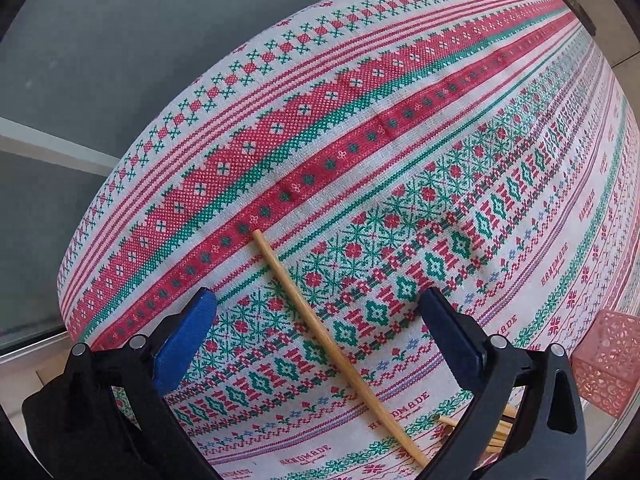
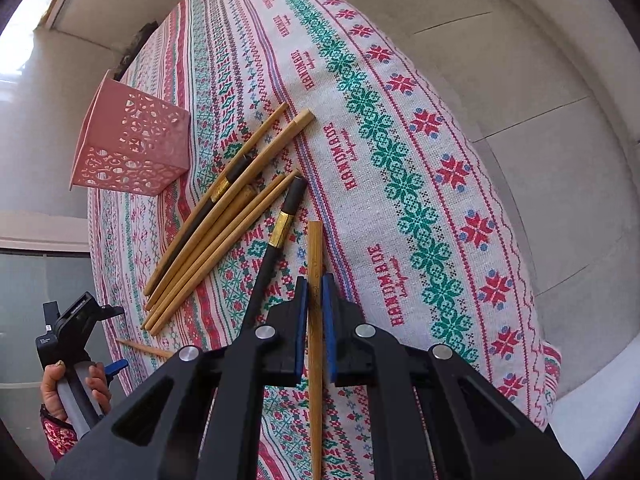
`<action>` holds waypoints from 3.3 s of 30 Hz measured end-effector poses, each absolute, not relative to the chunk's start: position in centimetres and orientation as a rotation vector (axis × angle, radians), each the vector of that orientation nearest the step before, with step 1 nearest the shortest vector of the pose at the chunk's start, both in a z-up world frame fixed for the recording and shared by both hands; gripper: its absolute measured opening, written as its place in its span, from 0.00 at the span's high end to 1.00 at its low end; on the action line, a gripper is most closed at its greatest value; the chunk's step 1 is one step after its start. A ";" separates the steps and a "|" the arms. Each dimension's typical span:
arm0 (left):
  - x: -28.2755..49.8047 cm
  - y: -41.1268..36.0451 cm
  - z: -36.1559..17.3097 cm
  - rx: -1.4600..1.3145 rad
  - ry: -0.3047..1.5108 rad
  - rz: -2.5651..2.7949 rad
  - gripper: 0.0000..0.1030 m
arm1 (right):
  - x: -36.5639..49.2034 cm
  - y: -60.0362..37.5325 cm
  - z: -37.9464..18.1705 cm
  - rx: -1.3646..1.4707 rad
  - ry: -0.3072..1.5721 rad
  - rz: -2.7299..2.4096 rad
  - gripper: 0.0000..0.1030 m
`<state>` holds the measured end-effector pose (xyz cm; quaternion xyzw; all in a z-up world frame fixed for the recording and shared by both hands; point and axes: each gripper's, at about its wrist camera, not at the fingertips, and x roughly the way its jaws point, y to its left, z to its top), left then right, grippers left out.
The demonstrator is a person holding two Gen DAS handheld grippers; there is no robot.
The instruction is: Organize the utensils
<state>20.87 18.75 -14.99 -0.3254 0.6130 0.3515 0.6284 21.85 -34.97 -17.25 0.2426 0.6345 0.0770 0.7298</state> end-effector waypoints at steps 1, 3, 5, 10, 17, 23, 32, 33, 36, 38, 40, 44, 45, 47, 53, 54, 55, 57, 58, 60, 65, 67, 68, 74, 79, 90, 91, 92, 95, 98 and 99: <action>21.1 19.0 -15.0 -0.724 1.400 0.795 0.06 | 21.9 -34.8 -17.3 0.533 1.396 0.168 0.93; 22.0 19.7 -15.6 -0.681 1.383 0.774 0.07 | 21.8 -34.8 -17.3 0.537 1.394 0.169 0.93; 22.6 19.3 -14.9 -0.621 1.350 0.746 0.18 | 21.7 -34.7 -17.4 0.542 1.392 0.165 0.93; 24.8 18.1 -13.5 -0.524 1.330 0.650 0.68 | 21.6 -34.7 -17.4 0.543 1.389 0.147 0.93; 23.3 18.1 -13.3 -0.545 1.232 0.440 0.96 | 21.4 -34.5 -17.3 0.541 1.380 0.118 0.93; 20.6 17.2 -12.5 -0.548 1.142 0.279 0.96 | 21.2 -34.1 -17.3 0.552 1.366 0.088 0.93; 17.3 15.0 -6.2 -0.464 0.932 0.079 0.96 | 20.1 -33.1 -15.7 0.546 1.300 0.118 0.92; 17.1 14.7 -5.5 -0.458 0.907 0.060 0.96 | 19.8 -33.1 -15.0 0.552 1.268 0.129 0.92; 16.8 13.4 -3.6 -0.427 0.823 0.007 0.96 | 18.9 -33.3 -12.8 0.561 1.177 0.156 0.92; 16.2 12.5 -2.1 -0.404 0.762 -0.030 0.96 | 18.2 -33.3 -11.7 0.565 1.144 0.172 0.92; 15.7 11.8 -1.0 -0.391 0.712 -0.055 0.96 | 17.7 -33.6 -10.6 0.564 1.107 0.181 0.92; 15.1 10.2 1.5 -0.359 0.626 -0.096 0.96 | 17.3 -33.7 -7.9 0.549 1.032 0.195 0.92; 15.1 9.8 2.0 -0.348 0.608 -0.104 0.96 | 17.2 -33.8 -7.3 0.544 1.017 0.200 0.92; 15.3 9.1 3.2 -0.335 0.584 -0.123 0.96 | 17.1 -33.8 -5.7 0.533 0.977 0.209 0.93; 16.8 7.0 7.4 -0.289 0.494 -0.170 0.96 | 17.3 -34.0 0.2 0.512 0.843 0.255 0.93; 17.2 6.6 8.2 -0.282 0.478 -0.176 0.96 | 17.6 -34.0 1.3 0.509 0.819 0.265 0.93; 17.5 6.2 9.0 -0.274 0.465 -0.182 0.96 | 17.8 -34.0 2.3 0.506 0.798 0.271 0.93; 18.1 5.5 10.3 -0.261 0.437 -0.190 0.96 | 18.5 -34.0 4.1 0.507 0.755 0.279 0.93; 18.4 5.2 10.9 -0.254 0.423 -0.195 0.96 | 18.8 -34.0 4.9 0.507 0.734 0.283 0.93; 19.2 4.3 11.9 -0.244 0.396 -0.200 0.96 | 19.5 -34.1 6.5 0.512 0.691 0.287 0.93; 21.7 2.7 13.0 -0.234 0.366 -0.199 0.96 | 21.4 -34.1 9.4 0.505 0.606 0.290 0.92; 22.8 2.2 12.9 -0.231 0.363 -0.200 0.96 | 22.2 -34.2 9.9 0.513 0.582 0.292 0.92; 23.3 2.0 12.7 -0.229 0.363 -0.199 0.96 | 22.5 -34.2 10.1 0.514 0.571 0.288 0.93; 25.8 0.8 10.4 -0.211 0.384 -0.178 0.96 | 24.6 -33.2 10.1 0.496 0.489 0.268 0.93; 27.4 0.0 7.5 -0.182 0.445 -0.204 0.96 | 25.8 -31.4 9.3 0.447 0.457 0.255 0.92; 25.7 3.4 9.8 -0.268 0.394 -0.183 0.95 | 28.6 -26.8 6.1 0.337 0.433 0.269 0.93; 25.6 3.6 10.1 -0.272 0.392 -0.183 0.95 | 28.8 -26.3 5.7 0.326 0.434 0.275 0.93; 25.4 3.8 10.2 -0.273 0.387 -0.181 0.95 | 29.0 -25.9 5.2 0.316 0.444 0.276 0.92; 24.8 4.1 10.7 -0.263 0.379 -0.178 0.92 | 29.6 -25.0 3.8 0.292 0.494 0.277 0.91; 24.5 4.1 10.7 -0.254 0.384 -0.177 0.84 | 29.9 -24.9 3.2 0.296 0.540 0.266 0.79; 24.6 4.0 10.6 -0.250 0.390 -0.178 0.80 | 29.7 -25.1 3.1 0.307 0.544 0.264 0.68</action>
